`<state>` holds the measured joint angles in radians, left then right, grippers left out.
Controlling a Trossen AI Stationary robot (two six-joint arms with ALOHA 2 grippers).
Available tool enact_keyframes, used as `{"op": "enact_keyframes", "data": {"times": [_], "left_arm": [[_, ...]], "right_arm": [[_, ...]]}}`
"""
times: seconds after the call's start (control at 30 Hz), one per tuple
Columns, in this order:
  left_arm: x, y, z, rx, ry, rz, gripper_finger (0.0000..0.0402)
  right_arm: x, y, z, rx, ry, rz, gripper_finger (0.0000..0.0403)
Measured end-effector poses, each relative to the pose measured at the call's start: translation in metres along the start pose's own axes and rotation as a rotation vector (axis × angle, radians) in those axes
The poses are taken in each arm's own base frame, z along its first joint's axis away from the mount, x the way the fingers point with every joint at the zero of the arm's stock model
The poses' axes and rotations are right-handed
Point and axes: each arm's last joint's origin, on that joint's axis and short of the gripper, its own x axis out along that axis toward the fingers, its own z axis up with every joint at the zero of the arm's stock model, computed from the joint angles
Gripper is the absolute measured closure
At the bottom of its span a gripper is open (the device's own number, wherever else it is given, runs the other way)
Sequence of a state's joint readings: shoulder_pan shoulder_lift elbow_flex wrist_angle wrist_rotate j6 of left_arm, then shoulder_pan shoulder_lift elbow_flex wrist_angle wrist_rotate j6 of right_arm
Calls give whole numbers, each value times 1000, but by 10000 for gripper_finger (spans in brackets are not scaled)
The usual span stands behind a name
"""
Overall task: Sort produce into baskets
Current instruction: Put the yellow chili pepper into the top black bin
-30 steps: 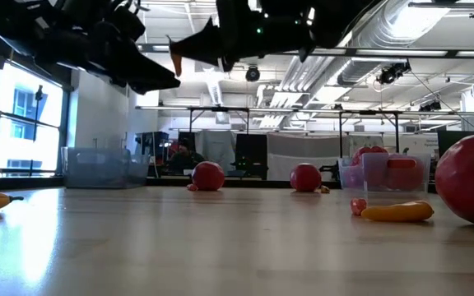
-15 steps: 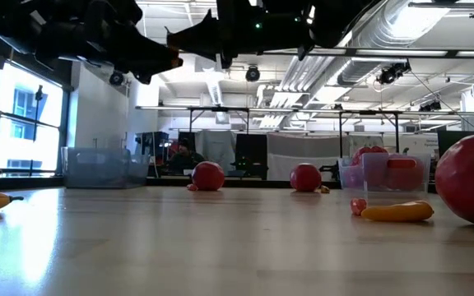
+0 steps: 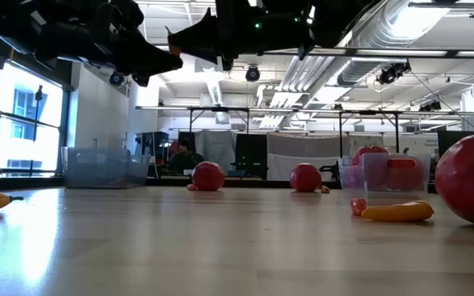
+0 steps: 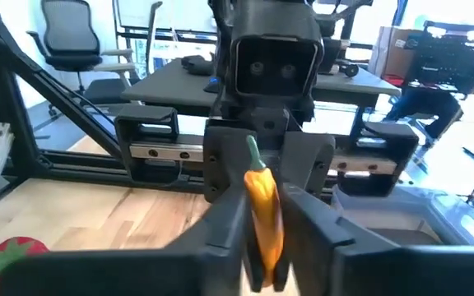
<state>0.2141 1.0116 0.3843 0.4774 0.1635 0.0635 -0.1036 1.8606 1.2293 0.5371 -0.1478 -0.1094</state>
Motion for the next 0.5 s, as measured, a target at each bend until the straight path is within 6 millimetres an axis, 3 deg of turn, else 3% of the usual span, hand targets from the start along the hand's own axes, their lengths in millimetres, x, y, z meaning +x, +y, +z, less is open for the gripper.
{"op": "enact_keyframes", "data": {"times": [0.13,0.27,0.5], "left_arm": [[-1,7,-1,-28,14,87,397],[-1,17,0,-59,96,152,397],[-10,46,12,-115,357,360,397]], "right_arm": [[-3,-4,1,-7,41,-146,258],[-18,-7,16,-66,112,-242,209],[-60,-7,38,-112,350,-357,191]]}}
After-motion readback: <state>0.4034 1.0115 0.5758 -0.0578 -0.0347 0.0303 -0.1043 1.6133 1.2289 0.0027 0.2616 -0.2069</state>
